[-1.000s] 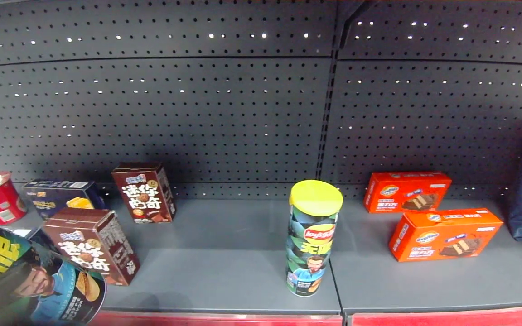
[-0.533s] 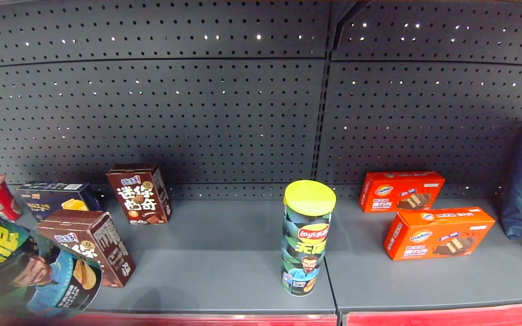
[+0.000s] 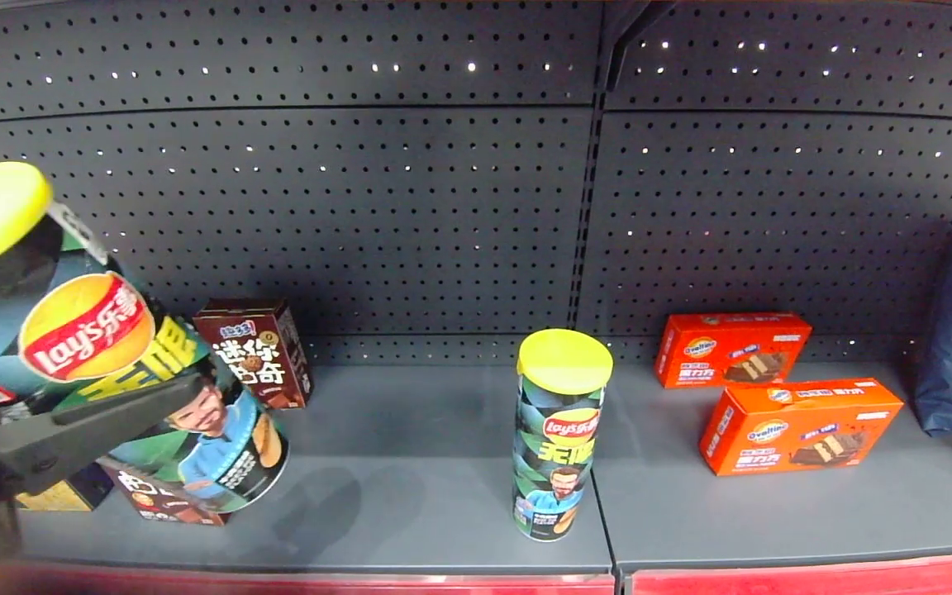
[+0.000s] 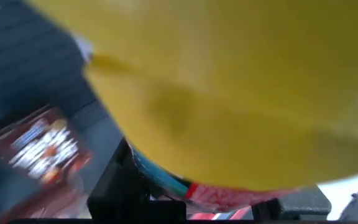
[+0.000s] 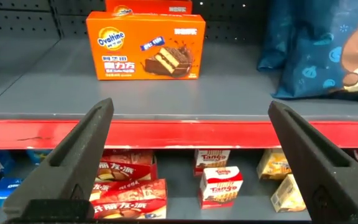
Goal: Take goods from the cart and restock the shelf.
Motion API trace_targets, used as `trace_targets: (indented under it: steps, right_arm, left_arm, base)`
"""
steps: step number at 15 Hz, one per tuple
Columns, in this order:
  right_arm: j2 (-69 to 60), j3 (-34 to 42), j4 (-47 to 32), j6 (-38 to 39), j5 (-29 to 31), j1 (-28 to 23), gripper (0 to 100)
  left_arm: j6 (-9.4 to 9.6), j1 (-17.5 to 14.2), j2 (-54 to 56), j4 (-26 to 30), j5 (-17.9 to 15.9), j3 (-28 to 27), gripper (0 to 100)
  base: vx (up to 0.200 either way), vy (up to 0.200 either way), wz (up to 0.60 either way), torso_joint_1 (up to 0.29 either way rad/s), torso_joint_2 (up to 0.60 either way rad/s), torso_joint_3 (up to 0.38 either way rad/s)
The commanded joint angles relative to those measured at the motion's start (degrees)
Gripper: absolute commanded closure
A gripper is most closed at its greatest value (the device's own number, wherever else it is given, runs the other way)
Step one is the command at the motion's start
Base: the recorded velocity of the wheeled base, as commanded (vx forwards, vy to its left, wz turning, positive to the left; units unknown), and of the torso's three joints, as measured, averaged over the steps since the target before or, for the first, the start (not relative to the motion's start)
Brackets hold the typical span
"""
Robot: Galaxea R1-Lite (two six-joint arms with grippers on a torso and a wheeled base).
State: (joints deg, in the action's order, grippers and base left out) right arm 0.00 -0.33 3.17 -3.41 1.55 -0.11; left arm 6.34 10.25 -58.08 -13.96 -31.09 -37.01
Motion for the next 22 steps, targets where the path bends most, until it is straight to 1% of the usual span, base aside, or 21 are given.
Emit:
trace_targets:
  steps: [1, 2, 3, 4, 5, 7, 9, 10, 11, 12, 13, 14, 15, 18, 19, 20, 22]
  right_arm:
    - [0.2, 0.0, 0.1, 0.0, -0.7, 0.0, 0]
    - [0.2, 0.0, 0.0, 0.0, -0.9, 0.0, 0]
    - [0.2, 0.0, 0.1, 0.0, -0.9, 0.0, 0]
    - [0.2, 0.0, 0.1, 0.1, -0.8, 0.0, 0]
    - [0.2, 0.0, 0.1, 0.0, -0.8, 0.0, 0]
    - [0.2, 0.0, 0.1, -1.2, -0.7, 0.0, 0]
    - [0.2, 0.0, 0.1, -4.1, -0.8, 0.0, 0]
    - [0.2, 0.0, 0.1, -4.8, -0.8, 0.0, 0]
    - [0.2, 0.0, 0.1, -6.0, -0.8, 0.0, 0]
    - [0.2, 0.0, 0.1, -6.0, -0.5, 0.0, 0]
    - [0.2, 0.0, 0.1, -5.9, -0.5, 0.0, 0]
    - [0.2, 0.0, 0.1, -5.7, -0.5, 0.0, 0]
    - [0.2, 0.0, 0.1, -5.6, -0.5, 0.0, 0]
    - [0.2, 0.0, 0.1, -5.6, -0.6, 0.0, 0]
    - [0.2, 0.0, 0.1, -5.9, -0.8, 0.0, 0]
    - [0.2, 0.0, 0.1, -5.8, -0.8, 0.0, 0]
    - [0.2, 0.0, 0.1, -5.7, -0.8, 0.0, 0]
  left_arm:
    - [-2.74, 4.2, -11.9, -5.0, -3.8, -3.2, 100]
    - [-3.44, 4.2, -16.0, -7.6, -5.5, -4.8, 100]
    - [-3.53, 4.2, -16.6, -7.9, -5.7, -5.2, 100]
    - [-3.53, 4.1, -23.9, -11.8, -6.4, -8.9, 100]
    - [-3.26, 4.0, -27.5, -14.1, -7.8, -10.2, 100]
    - [-3.35, 3.9, -33.1, -19.0, -13.2, -10.8, 100]
    - [-3.18, 3.9, -37.6, -23.0, -15.5, -11.1, 100]
    - [-3.18, 3.9, -39.0, -24.0, -16.3, -11.5, 100]
    - [-3.18, 4.0, -42.6, -26.9, -18.8, -13.4, 100]
    - [-3.09, 4.1, -44.3, -27.6, -19.7, -14.4, 100]
    - [-2.47, 4.5, -46.3, -28.1, -19.8, -15.9, 100]
    - [-0.36, 5.1, -49.8, -29.3, -19.9, -18.3, 100]
    - [0.43, 5.6, -52.0, -29.5, -20.0, -20.3, 100]
    - [0.43, 7.2, -55.7, -29.1, -20.6, -25.1, 100]
    - [0.43, 7.4, -57.9, -29.1, -22.4, -27.8, 100]
    - [0.34, 7.7, -59.3, -28.9, -23.3, -30.0, 100]
    - [0.34, 8.0, -61.6, -28.7, -23.6, -33.3, 100]
  base:
    - [0.000, 0.000, 0.00, 0.000, 0.00, 0.000]
    - [0.000, 0.000, 0.00, 0.000, 0.00, 0.000]
    - [0.000, 0.000, 0.00, 0.000, 0.00, 0.000]
    - [0.000, 0.000, 0.00, 0.000, 0.00, 0.000]
    - [0.000, 0.000, 0.00, 0.000, 0.00, 0.000]
    - [0.000, 0.000, 0.00, 0.000, 0.00, 0.000]
    - [0.000, 0.000, 0.00, 0.000, 0.00, 0.000]
    - [0.000, 0.000, 0.00, 0.000, 0.00, 0.000]
    - [0.000, 0.000, 0.00, 0.000, 0.00, 0.000]
    - [0.000, 0.000, 0.00, 0.000, 0.00, 0.000]
    - [0.000, 0.000, 0.00, 0.000, 0.00, 0.000]
    - [0.000, 0.000, 0.00, 0.000, 0.00, 0.000]
    - [0.000, 0.000, 0.00, 0.000, 0.00, 0.000]
    - [0.000, 0.000, 0.00, 0.000, 0.00, 0.000]
    - [0.000, 0.000, 0.00, 0.000, 0.00, 0.000]
    - [0.000, 0.000, 0.00, 0.000, 0.00, 0.000]
    - [0.000, 0.000, 0.00, 0.000, 0.00, 0.000]
